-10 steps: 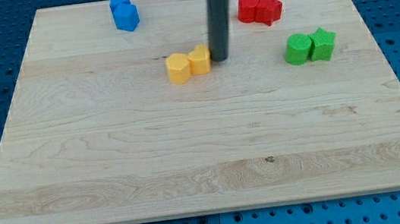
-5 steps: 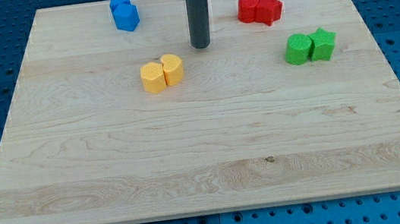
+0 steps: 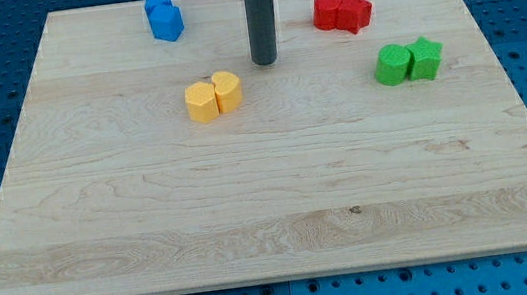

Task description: Move your arm to the top center

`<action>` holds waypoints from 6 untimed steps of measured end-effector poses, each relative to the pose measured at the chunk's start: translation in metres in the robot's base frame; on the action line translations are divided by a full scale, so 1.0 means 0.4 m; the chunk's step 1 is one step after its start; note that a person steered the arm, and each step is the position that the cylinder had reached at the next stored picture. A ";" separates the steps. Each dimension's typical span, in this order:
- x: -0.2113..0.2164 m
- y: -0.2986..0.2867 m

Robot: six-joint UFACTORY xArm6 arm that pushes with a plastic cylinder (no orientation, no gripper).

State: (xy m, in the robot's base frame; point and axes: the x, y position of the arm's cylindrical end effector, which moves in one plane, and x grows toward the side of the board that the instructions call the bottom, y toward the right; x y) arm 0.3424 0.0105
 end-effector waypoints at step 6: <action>-0.374 -0.211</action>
